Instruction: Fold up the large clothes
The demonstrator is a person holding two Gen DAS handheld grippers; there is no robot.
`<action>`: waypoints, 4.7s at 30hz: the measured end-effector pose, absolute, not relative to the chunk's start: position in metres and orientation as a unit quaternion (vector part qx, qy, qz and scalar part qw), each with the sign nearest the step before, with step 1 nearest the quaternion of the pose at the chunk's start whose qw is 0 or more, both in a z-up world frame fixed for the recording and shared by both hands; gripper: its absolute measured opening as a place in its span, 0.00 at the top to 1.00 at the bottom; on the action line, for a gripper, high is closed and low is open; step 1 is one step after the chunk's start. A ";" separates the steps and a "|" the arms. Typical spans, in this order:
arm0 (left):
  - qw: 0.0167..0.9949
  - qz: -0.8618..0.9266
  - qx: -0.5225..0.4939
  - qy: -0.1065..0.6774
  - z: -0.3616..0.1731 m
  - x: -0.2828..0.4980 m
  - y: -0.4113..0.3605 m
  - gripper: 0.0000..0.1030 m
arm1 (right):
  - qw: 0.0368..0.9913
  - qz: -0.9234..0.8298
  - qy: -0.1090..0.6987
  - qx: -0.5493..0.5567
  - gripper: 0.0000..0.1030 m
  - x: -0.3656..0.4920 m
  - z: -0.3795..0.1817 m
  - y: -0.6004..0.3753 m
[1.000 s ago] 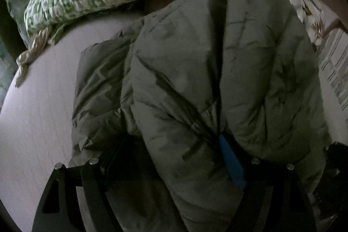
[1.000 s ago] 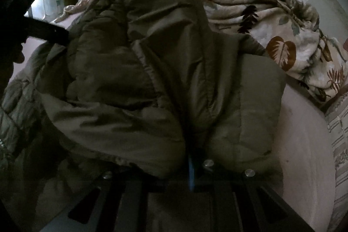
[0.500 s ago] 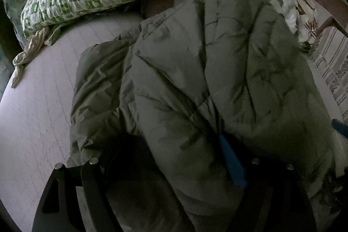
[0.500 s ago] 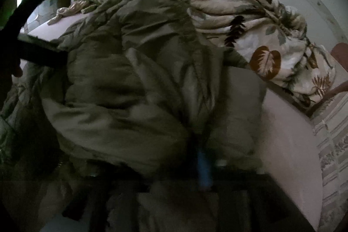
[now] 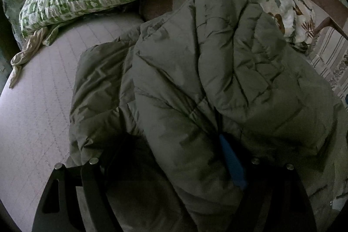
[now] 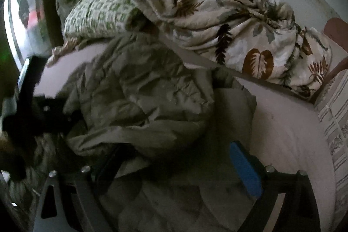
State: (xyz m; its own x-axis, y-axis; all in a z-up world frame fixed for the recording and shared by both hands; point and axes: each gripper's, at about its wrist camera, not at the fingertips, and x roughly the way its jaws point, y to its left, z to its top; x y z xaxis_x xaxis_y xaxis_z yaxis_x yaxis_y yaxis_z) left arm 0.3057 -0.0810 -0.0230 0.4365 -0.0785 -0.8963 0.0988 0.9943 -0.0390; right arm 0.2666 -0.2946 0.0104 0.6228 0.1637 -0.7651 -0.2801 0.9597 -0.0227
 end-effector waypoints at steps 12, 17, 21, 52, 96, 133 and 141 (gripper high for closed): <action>0.852 -0.054 0.015 0.521 -0.026 0.304 -0.082 0.20 | 0.905 0.163 0.392 -0.036 0.06 0.319 0.034 -0.273; 0.856 -0.066 0.013 0.513 -0.027 0.300 -0.079 0.20 | 0.884 0.167 0.437 -0.010 0.06 0.364 -0.022 -0.242; 0.858 -0.083 0.017 0.507 -0.029 0.294 -0.077 0.20 | 0.871 0.144 0.469 -0.027 0.05 0.370 -0.081 -0.237; 0.874 -0.064 -0.057 0.478 0.025 0.175 -0.040 0.19 | 0.866 0.109 0.487 -0.001 0.03 0.212 -0.042 -0.314; 0.847 0.014 -0.088 0.524 0.021 0.020 0.061 0.18 | 0.852 0.087 0.516 0.004 0.00 0.053 -0.030 -0.425; 0.802 -0.004 -0.170 0.573 -0.013 -0.011 0.085 0.14 | 0.820 0.064 0.567 0.047 0.00 0.006 -0.059 -0.470; 0.798 -0.054 -0.105 0.591 -0.018 -0.002 0.037 0.14 | 0.798 0.059 0.593 0.096 0.00 0.015 -0.086 -0.496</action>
